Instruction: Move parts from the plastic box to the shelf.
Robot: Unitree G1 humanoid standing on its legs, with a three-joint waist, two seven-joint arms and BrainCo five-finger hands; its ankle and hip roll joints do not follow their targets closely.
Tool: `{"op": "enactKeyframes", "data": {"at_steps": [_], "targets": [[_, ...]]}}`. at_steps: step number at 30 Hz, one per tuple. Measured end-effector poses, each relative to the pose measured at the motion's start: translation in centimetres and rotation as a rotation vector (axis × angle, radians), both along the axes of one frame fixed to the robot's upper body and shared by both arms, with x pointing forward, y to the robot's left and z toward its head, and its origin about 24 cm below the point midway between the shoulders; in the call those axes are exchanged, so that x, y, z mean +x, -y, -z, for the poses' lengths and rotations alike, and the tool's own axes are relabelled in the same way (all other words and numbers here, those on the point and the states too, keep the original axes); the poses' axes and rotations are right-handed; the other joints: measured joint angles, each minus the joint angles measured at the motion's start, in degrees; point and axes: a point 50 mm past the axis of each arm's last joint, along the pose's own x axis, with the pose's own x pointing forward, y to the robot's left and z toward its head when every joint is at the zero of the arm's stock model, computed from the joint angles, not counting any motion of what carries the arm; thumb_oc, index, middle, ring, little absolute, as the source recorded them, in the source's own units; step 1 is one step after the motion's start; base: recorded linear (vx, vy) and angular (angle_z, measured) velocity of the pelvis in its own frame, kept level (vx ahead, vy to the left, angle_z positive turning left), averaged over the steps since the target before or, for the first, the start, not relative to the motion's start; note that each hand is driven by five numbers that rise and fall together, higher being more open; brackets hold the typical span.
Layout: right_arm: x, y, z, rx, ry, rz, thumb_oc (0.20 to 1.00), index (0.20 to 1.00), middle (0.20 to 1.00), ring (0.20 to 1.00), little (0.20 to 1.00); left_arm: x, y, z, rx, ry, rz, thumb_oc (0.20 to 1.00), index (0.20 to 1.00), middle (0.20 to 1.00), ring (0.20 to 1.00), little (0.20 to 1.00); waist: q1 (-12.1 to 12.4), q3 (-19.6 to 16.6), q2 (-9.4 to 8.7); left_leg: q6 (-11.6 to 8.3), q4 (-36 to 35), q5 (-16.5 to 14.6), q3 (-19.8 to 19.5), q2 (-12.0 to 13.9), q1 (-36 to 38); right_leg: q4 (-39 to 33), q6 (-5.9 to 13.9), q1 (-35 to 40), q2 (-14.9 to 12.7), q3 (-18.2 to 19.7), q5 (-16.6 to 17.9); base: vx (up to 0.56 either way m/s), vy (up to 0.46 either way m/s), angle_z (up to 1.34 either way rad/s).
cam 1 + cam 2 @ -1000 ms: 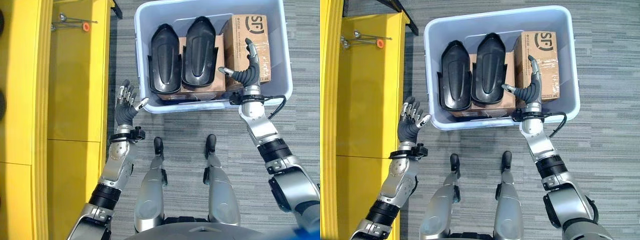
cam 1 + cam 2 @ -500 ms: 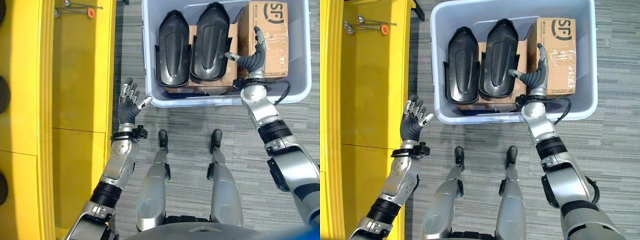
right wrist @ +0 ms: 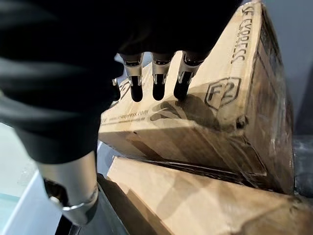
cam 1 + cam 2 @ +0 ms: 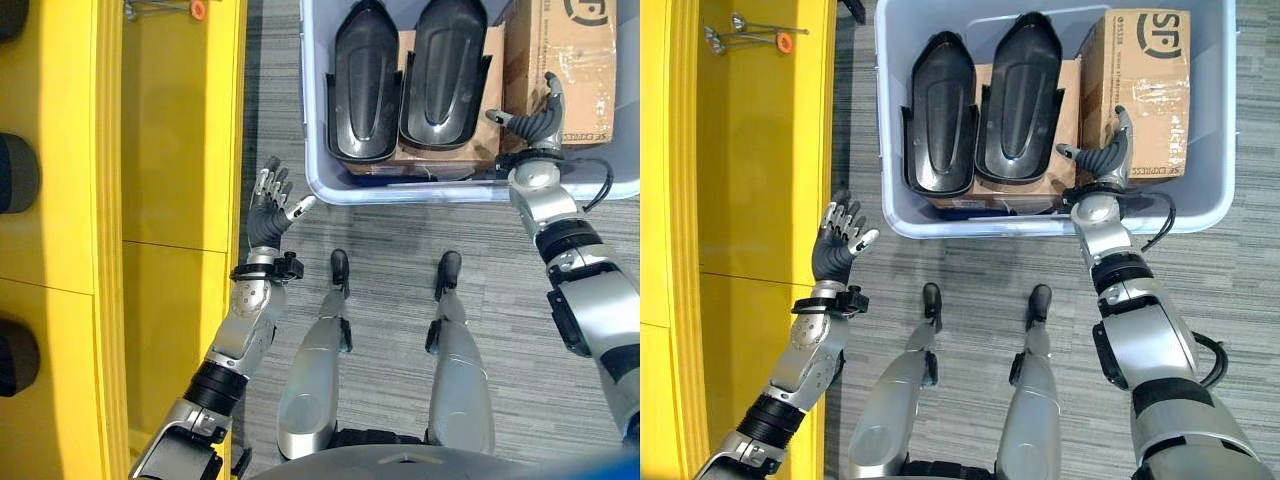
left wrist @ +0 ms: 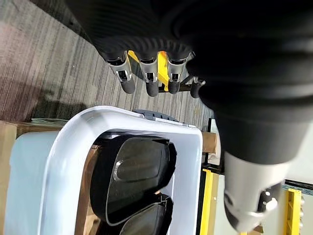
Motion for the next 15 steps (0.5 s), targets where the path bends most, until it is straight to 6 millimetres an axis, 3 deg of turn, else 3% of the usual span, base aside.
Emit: {"op": "enactKeyframes", "data": {"at_steps": [15], "targets": [[0.2, -1.3, -0.2, -0.041, 0.005, -0.042, 1.000, 1.000, 1.000, 1.000, 1.000, 0.2, 0.1, -0.4, -0.005, 0.012, 0.004, 1.000, 1.000, 1.000, 1.000, 1.000, -0.5, 0.0, 0.04, 0.04, 0.0, 0.5, -0.4, 0.0, -1.0, 0.2, 0.02, -0.8, 0.0, -0.2, 0.1, 0.00, 0.000, 0.00]]}}
